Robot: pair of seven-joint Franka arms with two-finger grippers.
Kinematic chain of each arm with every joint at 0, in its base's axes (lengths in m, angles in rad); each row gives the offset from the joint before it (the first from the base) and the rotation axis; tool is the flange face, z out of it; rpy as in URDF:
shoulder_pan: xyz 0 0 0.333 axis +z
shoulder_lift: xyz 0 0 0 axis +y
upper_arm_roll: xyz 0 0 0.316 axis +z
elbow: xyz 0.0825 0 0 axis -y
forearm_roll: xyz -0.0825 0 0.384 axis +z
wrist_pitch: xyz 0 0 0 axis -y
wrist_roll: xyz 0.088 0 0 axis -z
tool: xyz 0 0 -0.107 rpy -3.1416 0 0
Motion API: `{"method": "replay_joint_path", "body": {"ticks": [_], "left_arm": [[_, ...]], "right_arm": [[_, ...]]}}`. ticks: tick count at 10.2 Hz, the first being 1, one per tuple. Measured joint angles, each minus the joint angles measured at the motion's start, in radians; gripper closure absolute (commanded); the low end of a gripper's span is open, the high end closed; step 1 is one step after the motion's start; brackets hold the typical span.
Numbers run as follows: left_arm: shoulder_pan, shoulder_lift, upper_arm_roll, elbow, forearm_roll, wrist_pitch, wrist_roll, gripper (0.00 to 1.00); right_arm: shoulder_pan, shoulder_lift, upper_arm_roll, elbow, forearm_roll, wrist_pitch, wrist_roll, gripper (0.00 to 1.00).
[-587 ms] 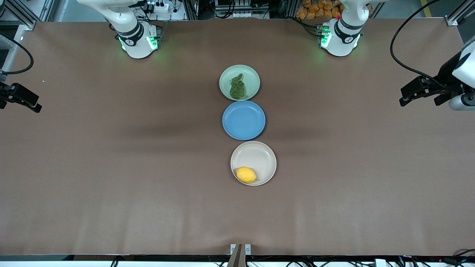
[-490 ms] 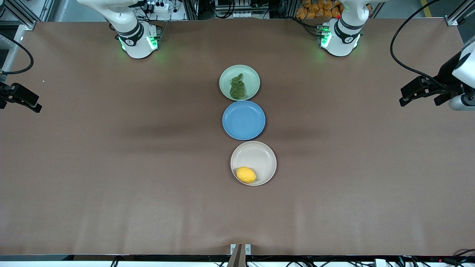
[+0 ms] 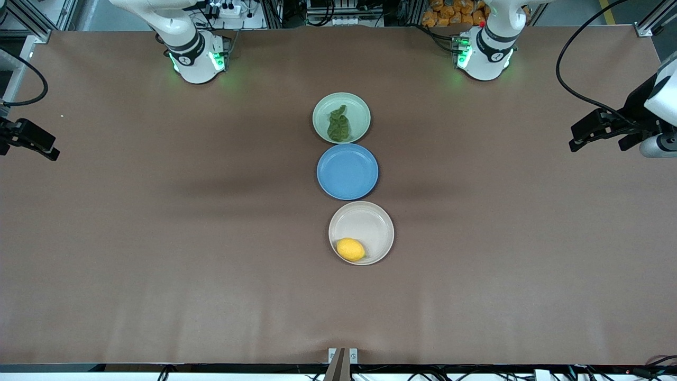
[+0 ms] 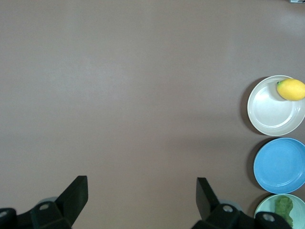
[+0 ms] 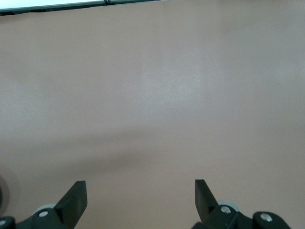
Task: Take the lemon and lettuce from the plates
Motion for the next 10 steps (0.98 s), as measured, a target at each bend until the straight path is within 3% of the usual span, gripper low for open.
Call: {"method": "replay_joint_path", "body": {"ticks": [5, 10], "left_arm": [[-0.052, 0.060, -0.020, -0.008, 0.000, 0.040, -0.029, 0.00], [-0.249, 0.245, -0.029, -0.013, -0.007, 0.355, -0.312, 0.00]], "right_arm": [[0.000, 0.001, 0.000, -0.003, 0.001, -0.002, 0.000, 0.00], [0.015, 0.013, 0.000, -0.014, 0.007, -0.004, 0.000, 0.00]]}}
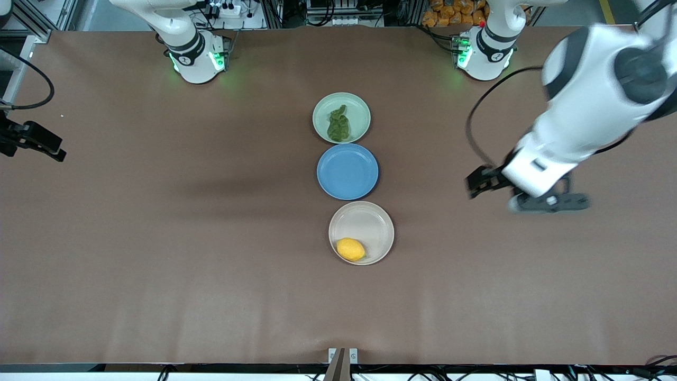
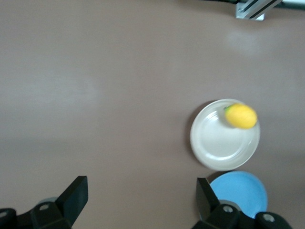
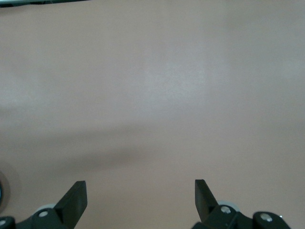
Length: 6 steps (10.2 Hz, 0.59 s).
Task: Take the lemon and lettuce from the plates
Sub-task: 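Reach the left gripper down to the lemon on the cream plate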
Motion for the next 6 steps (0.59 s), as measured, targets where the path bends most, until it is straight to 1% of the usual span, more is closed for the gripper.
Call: {"method": "replay_joint_path", "body": {"ticks": [2, 3, 4, 5, 6], "left_arm": [[-0.076, 0.095, -0.001, -0.003, -0.007, 0.190, -0.217, 0.00], [-0.117, 0.152, -0.002, -0.004, -0.007, 0.308, -0.337, 0.00], [-0.152, 0.213, -0.002, -0.005, -0.009, 0.428, -0.434, 0.00], [-0.183, 0.278, -0.002, -0.003, -0.023, 0.544, -0.521, 0.00], [-0.210, 0.340, -0.002, 0.002, -0.040, 0.631, -0.595, 0.00]], "right_arm": [[0.026, 0.023, 0.000, -0.010, 0.001, 0.004, 0.001, 0.00], [0.038, 0.038, 0.003, -0.014, 0.001, 0.012, 0.001, 0.00], [0.041, 0.048, 0.015, -0.028, 0.005, 0.033, 0.001, 0.00], [0.040, 0.052, 0.038, -0.057, 0.012, 0.066, 0.017, 0.00], [0.039, 0.054, 0.070, -0.093, 0.017, 0.103, 0.065, 0.00]]}}
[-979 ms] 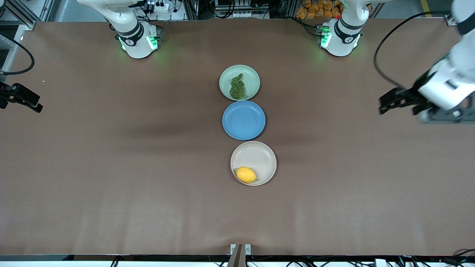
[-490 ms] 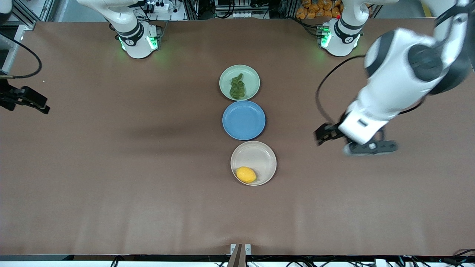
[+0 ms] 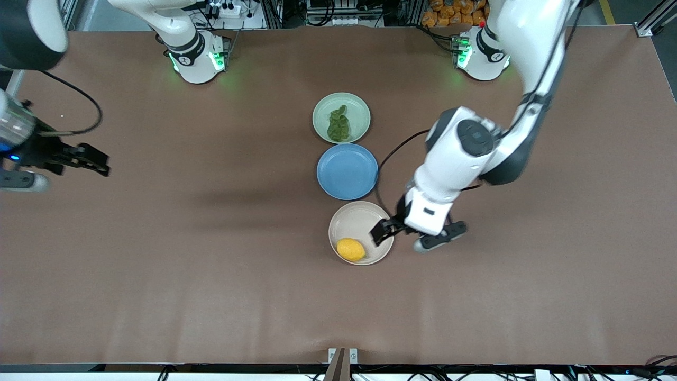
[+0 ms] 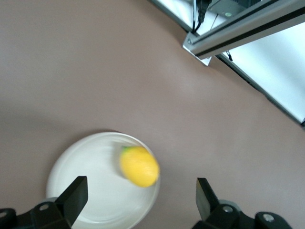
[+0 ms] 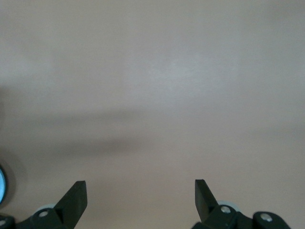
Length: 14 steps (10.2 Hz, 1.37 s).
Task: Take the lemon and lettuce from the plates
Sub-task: 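Reach the left gripper down to the lemon on the cream plate, then close the left gripper on the lemon while the right gripper reaches the lettuce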
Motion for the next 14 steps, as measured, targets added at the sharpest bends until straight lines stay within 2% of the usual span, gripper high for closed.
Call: {"method": "replay_joint_path", "body": {"ticks": [4, 8, 12, 14], "left_arm": [[-0.033, 0.138, 0.000, 0.015, -0.011, 0.097, -0.060, 0.00], [-0.055, 0.204, 0.000, 0.022, -0.044, 0.116, -0.088, 0.00], [-0.084, 0.233, 0.002, 0.037, -0.044, 0.122, -0.144, 0.00], [-0.080, 0.256, 0.011, 0.059, -0.044, 0.135, -0.144, 0.00]], "right_arm": [[0.000, 0.006, 0.181, -0.176, 0.000, 0.209, 0.301, 0.00], [0.000, 0.018, 0.341, -0.340, -0.004, 0.398, 0.513, 0.00], [0.004, 0.103, 0.502, -0.422, -0.124, 0.543, 0.799, 0.00], [0.014, 0.149, 0.571, -0.443, -0.194, 0.568, 0.932, 0.00]]}}
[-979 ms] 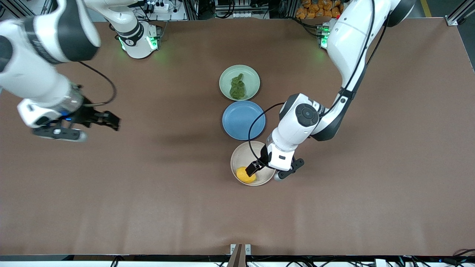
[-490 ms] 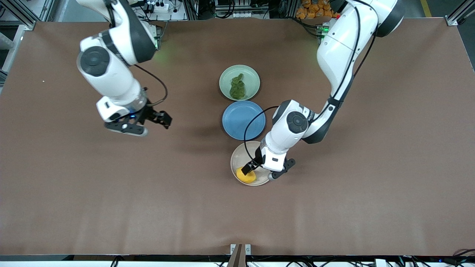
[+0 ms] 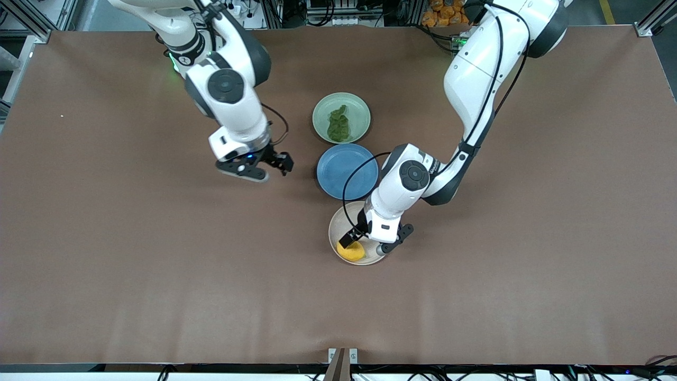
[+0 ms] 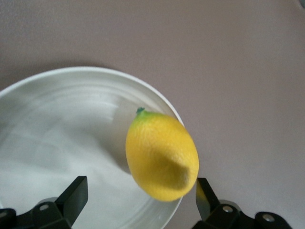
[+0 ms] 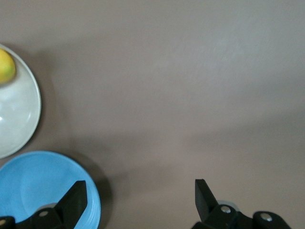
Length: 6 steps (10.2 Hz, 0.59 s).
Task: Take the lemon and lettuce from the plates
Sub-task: 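Close the left gripper on the lemon while the right gripper reaches the lettuce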
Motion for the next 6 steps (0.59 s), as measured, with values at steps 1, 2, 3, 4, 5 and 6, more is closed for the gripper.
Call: {"method": "replay_joint_path", "body": {"ticks": [1, 2, 3, 4, 5, 6], "left_arm": [[0.002, 0.008, 0.001, 0.017, 0.000, 0.003, 0.000, 0.00], [0.002, 0.015, 0.001, 0.036, 0.000, 0.004, 0.000, 0.00], [0.001, 0.023, 0.001, 0.053, 0.000, 0.009, 0.000, 0.00], [0.000, 0.035, 0.000, 0.063, 0.000, 0.027, 0.000, 0.00], [-0.001, 0.049, 0.000, 0.070, 0.000, 0.047, 0.000, 0.00], [-0.003, 0.063, 0.000, 0.073, 0.000, 0.066, 0.000, 0.00]], "right_arm": [[0.007, 0.027, 0.033, -0.003, -0.047, 0.001, 0.068, 0.00], [0.014, 0.059, 0.067, -0.005, -0.096, 0.003, 0.139, 0.00], [0.033, 0.093, 0.091, -0.005, -0.140, 0.008, 0.201, 0.00], [0.070, 0.128, 0.099, -0.005, -0.192, 0.018, 0.277, 0.00], [0.110, 0.164, 0.100, -0.005, -0.253, 0.032, 0.361, 0.00], [0.145, 0.198, 0.102, -0.004, -0.305, 0.041, 0.435, 0.00]]}}
